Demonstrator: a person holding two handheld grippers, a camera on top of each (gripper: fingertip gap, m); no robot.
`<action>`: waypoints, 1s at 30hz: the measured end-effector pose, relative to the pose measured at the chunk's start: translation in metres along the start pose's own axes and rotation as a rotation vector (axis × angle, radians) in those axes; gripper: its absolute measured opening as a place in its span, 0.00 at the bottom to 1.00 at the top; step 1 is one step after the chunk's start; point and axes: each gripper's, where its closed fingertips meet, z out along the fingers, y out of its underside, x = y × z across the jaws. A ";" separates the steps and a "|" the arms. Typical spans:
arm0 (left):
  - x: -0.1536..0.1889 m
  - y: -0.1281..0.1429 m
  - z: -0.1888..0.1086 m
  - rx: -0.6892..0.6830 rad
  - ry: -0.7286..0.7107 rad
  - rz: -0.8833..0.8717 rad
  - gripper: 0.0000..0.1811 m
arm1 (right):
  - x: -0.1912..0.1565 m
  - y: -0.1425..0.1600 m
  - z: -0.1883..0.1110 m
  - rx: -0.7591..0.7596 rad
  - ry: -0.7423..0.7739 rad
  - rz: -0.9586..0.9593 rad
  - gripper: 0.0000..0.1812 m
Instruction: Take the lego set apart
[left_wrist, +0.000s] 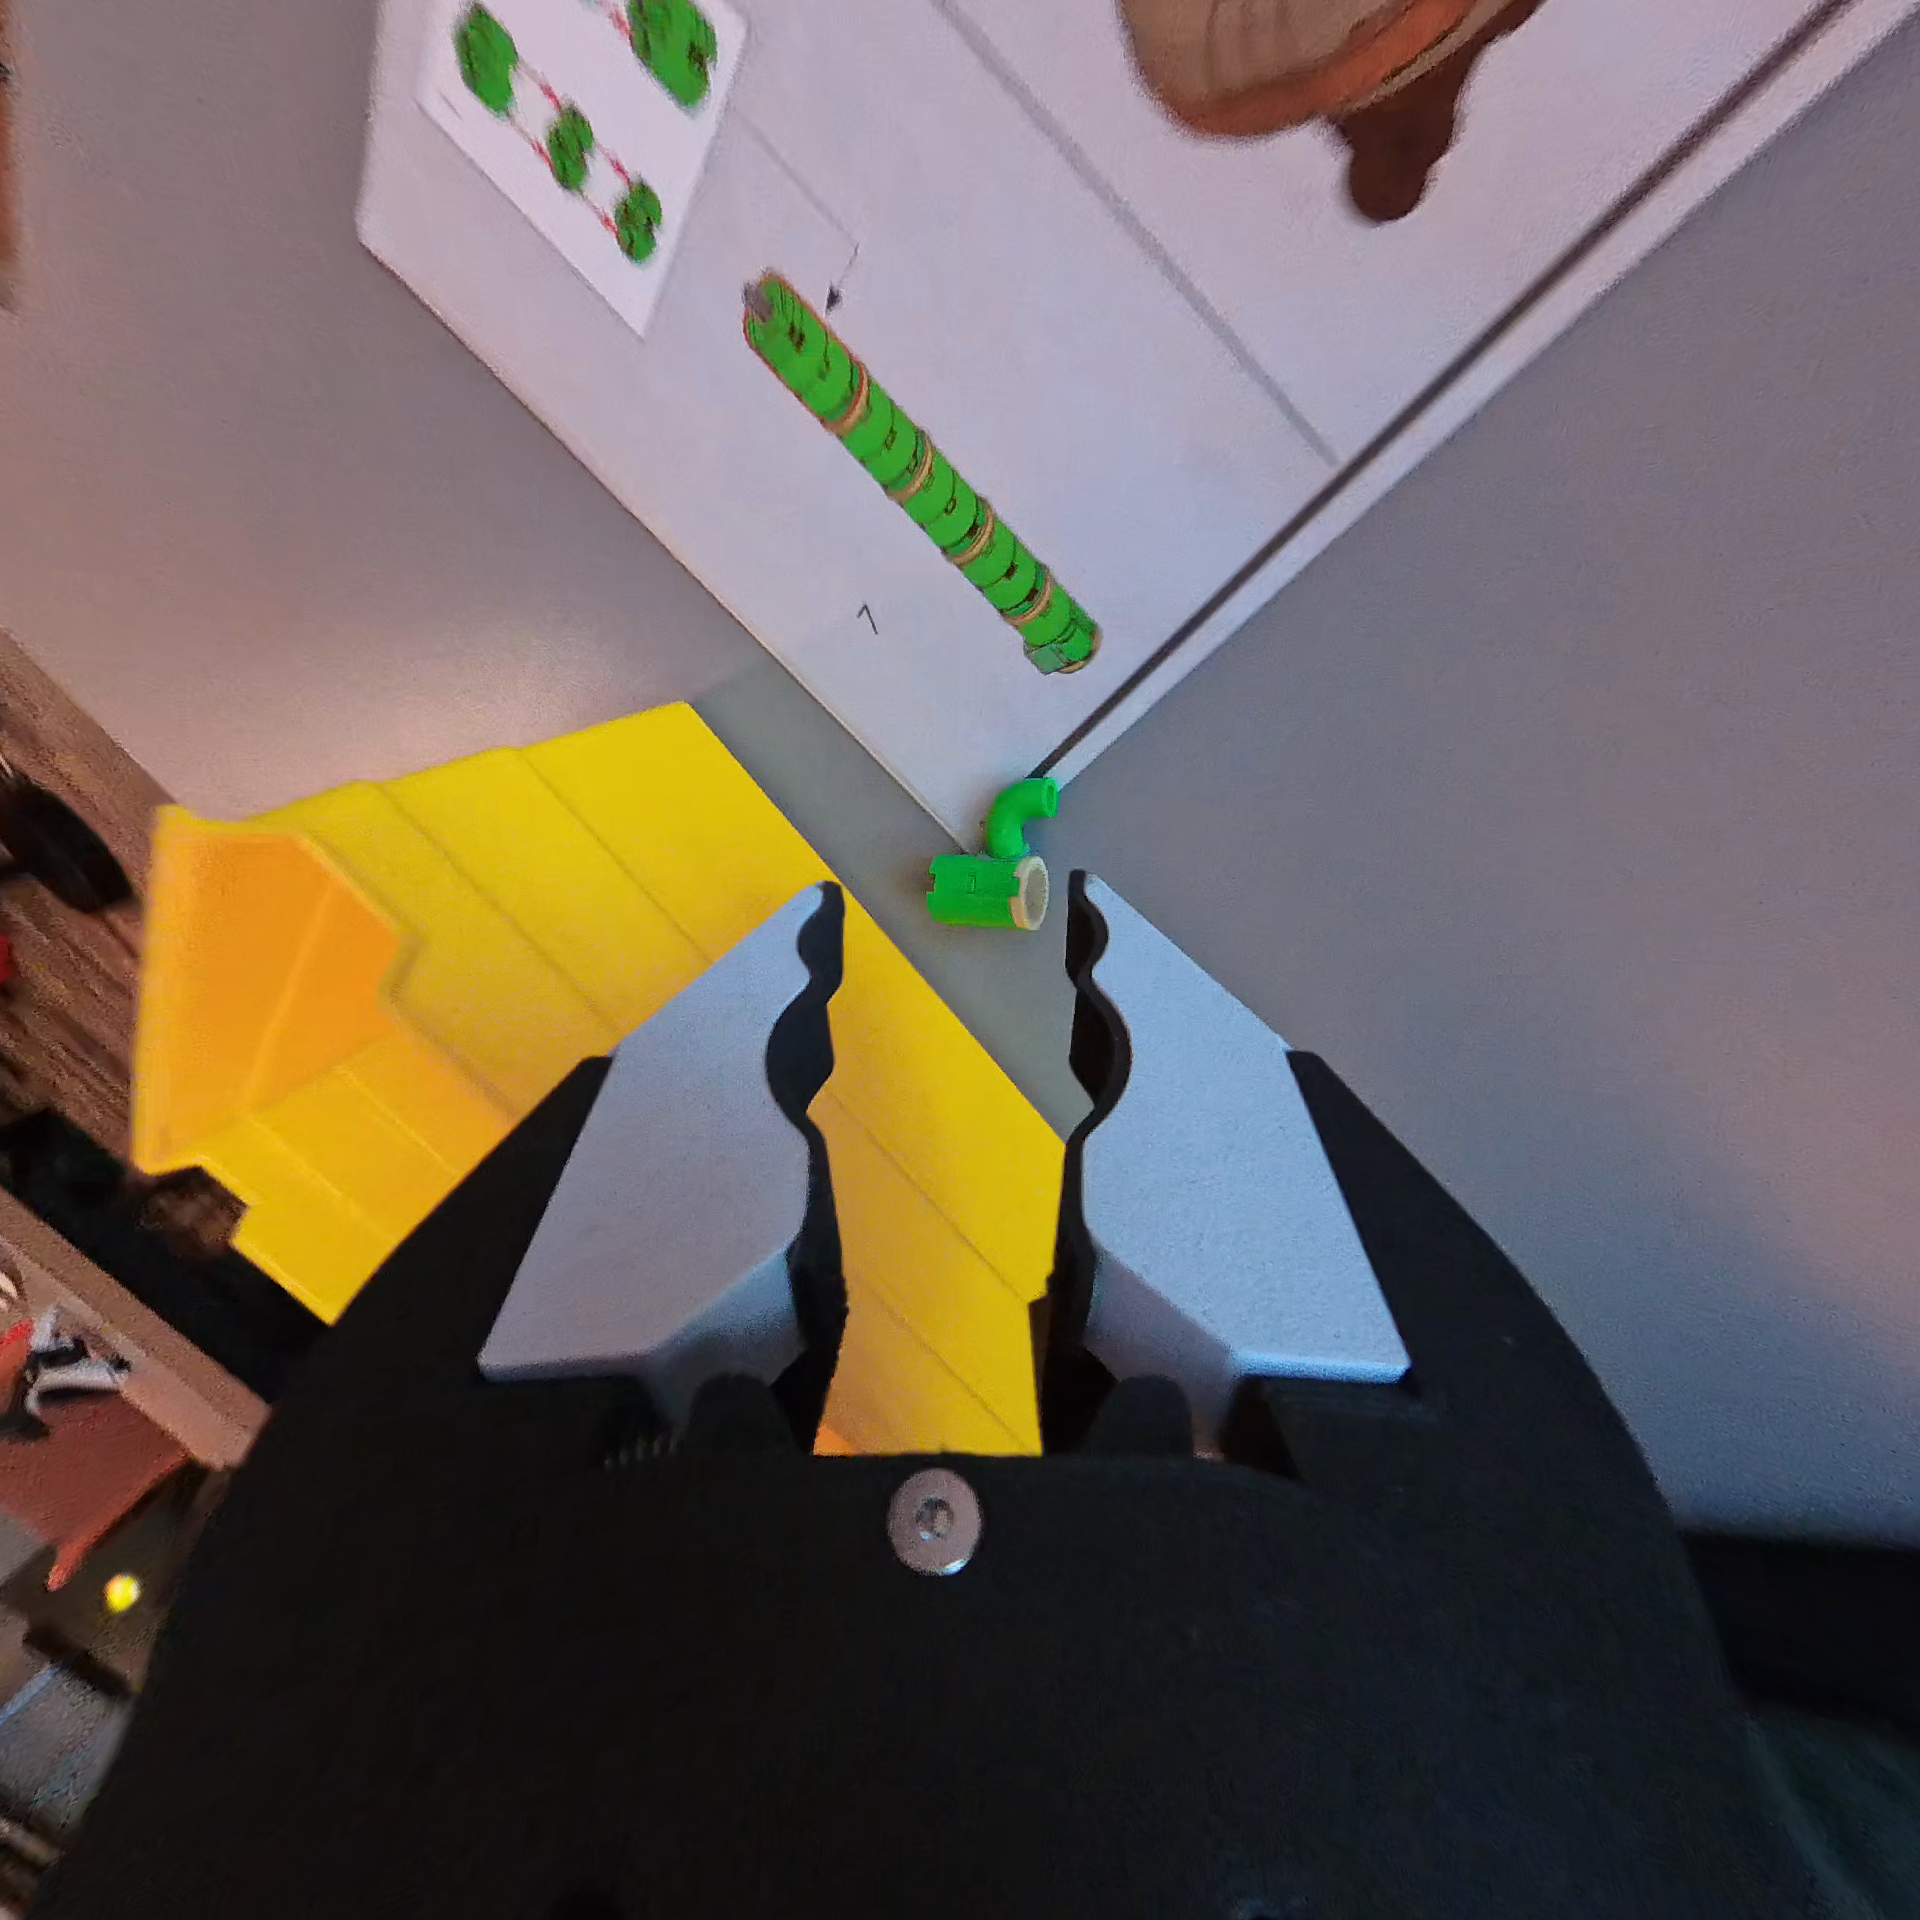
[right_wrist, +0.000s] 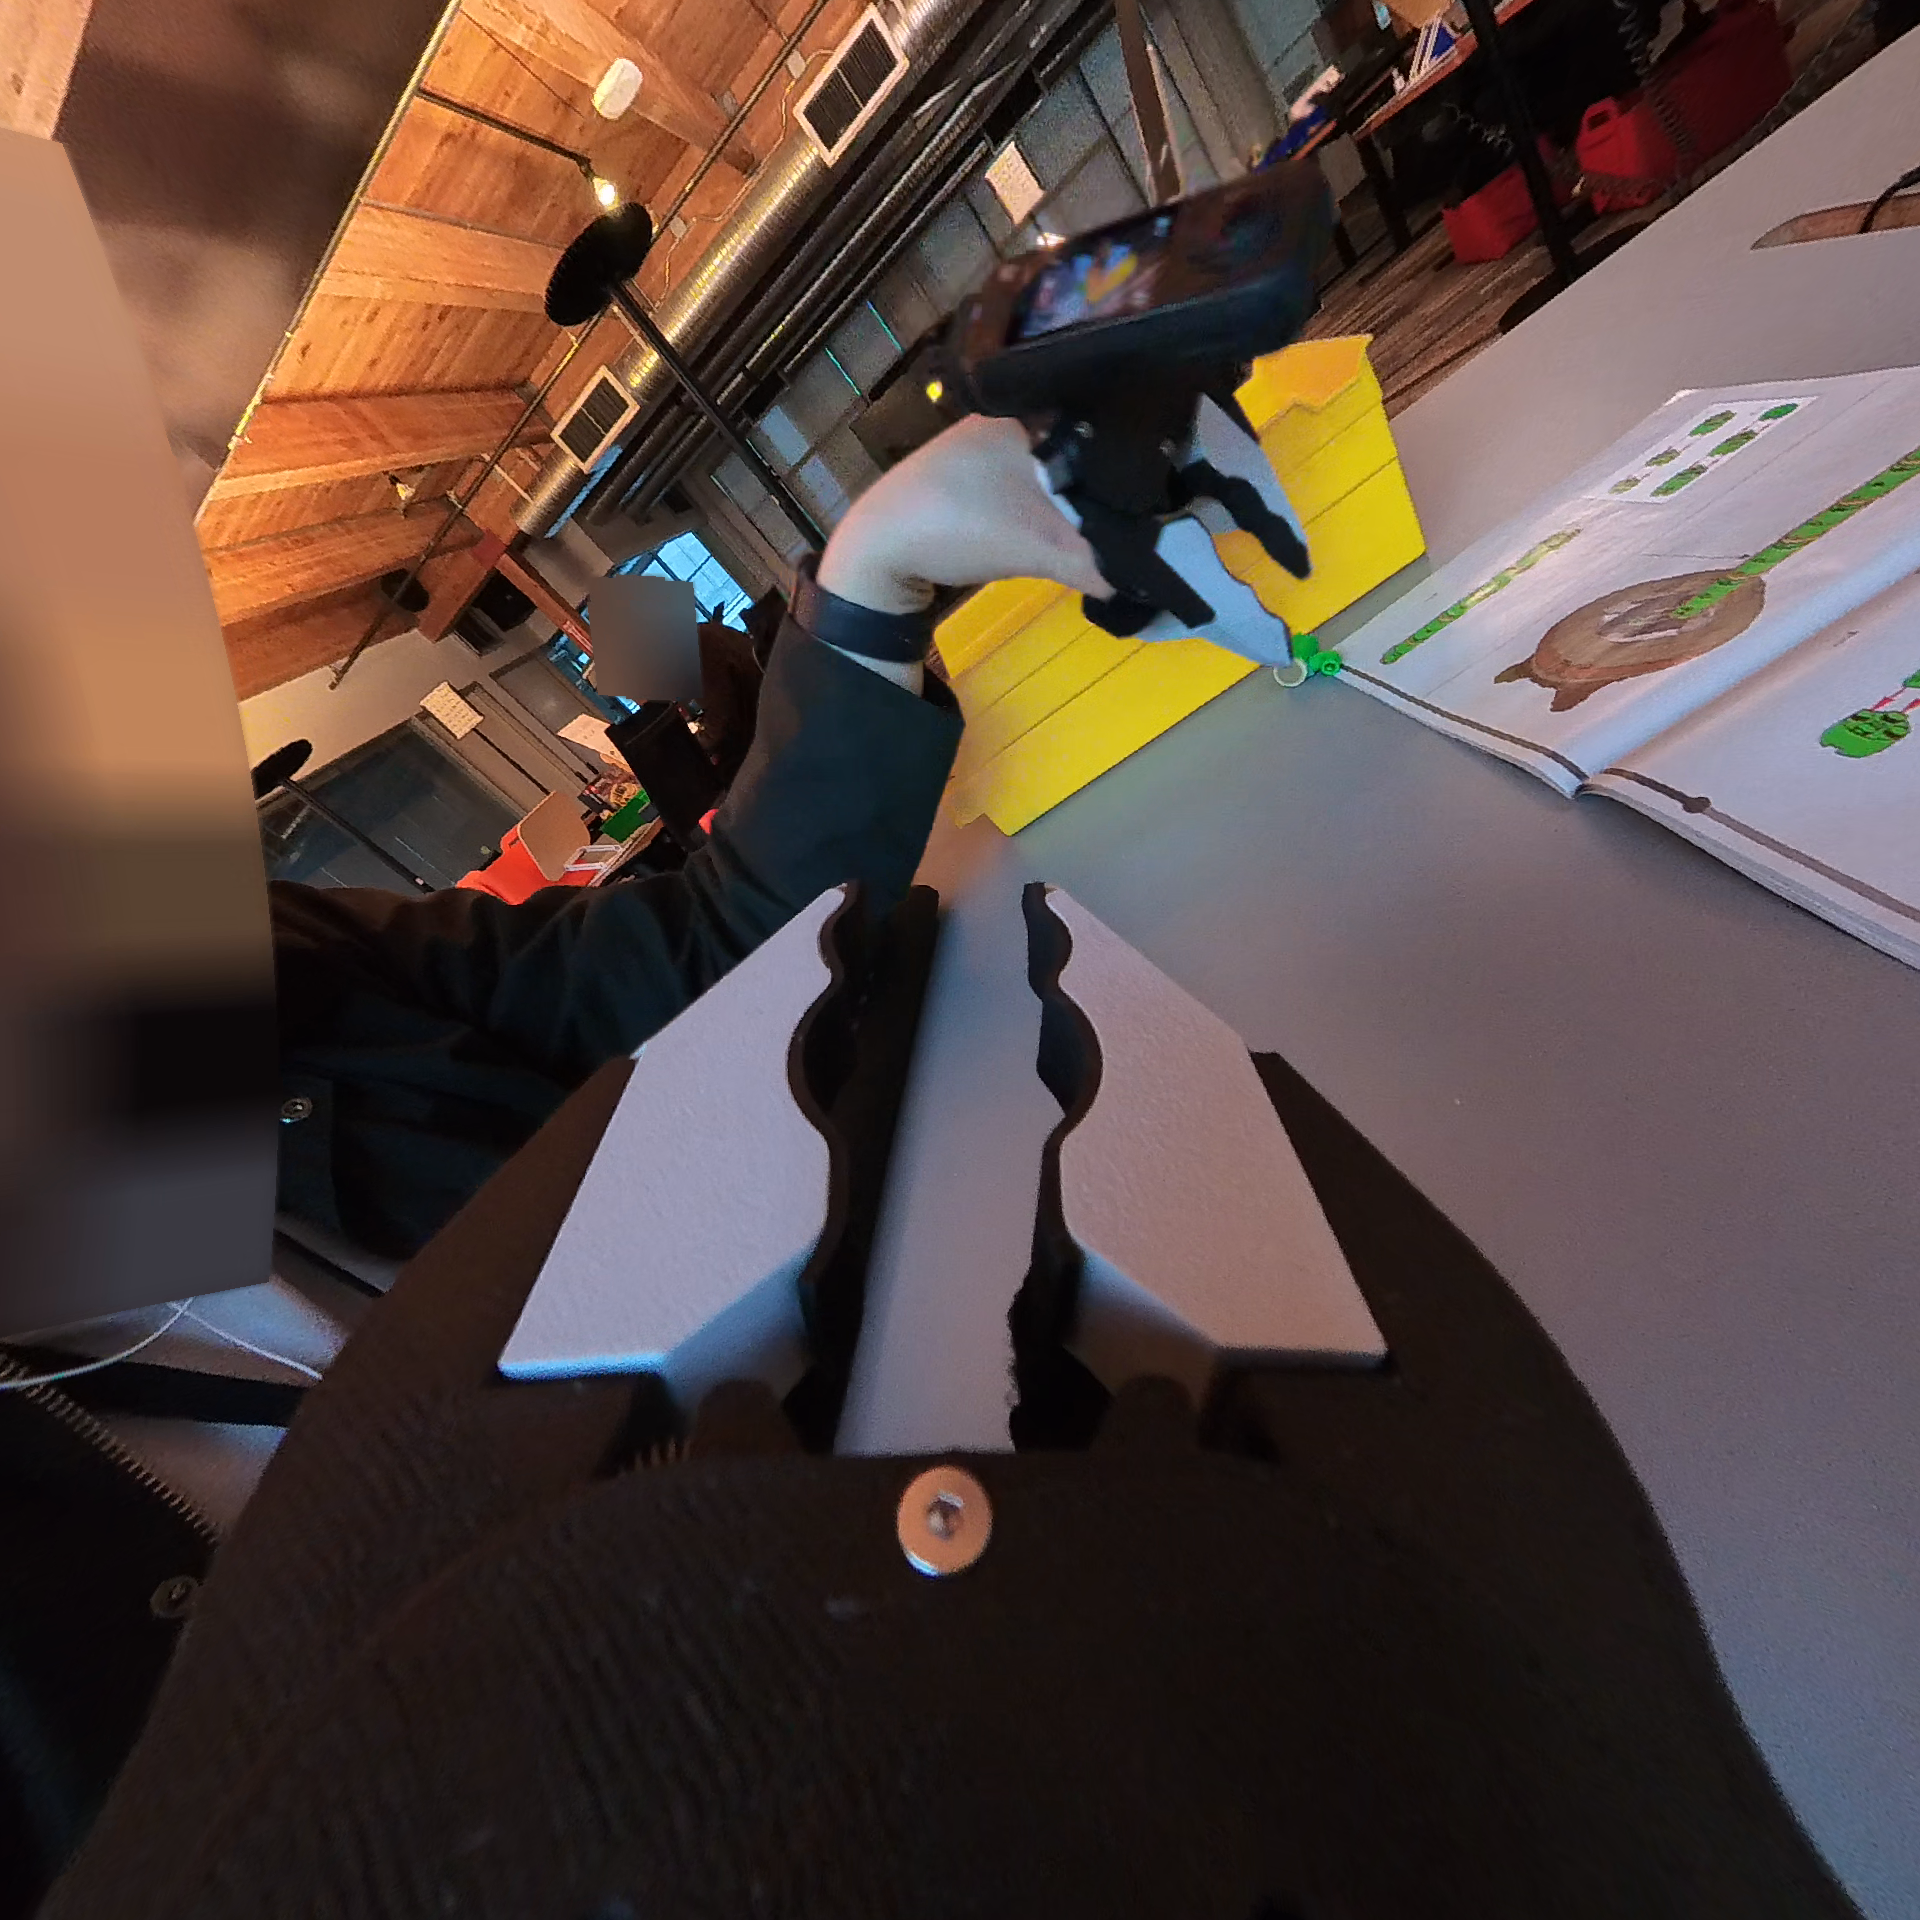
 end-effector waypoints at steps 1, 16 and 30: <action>-0.001 0.003 0.007 -0.033 0.001 -0.021 0.23 | 0.000 0.000 0.000 -0.003 0.002 -0.003 0.16; -0.006 0.018 0.024 -0.200 -0.082 0.010 0.18 | -0.001 0.010 0.006 -0.060 0.008 -0.017 0.16; 0.047 0.001 0.007 -0.027 0.228 0.122 0.00 | 0.001 0.010 0.005 -0.060 0.014 -0.017 0.16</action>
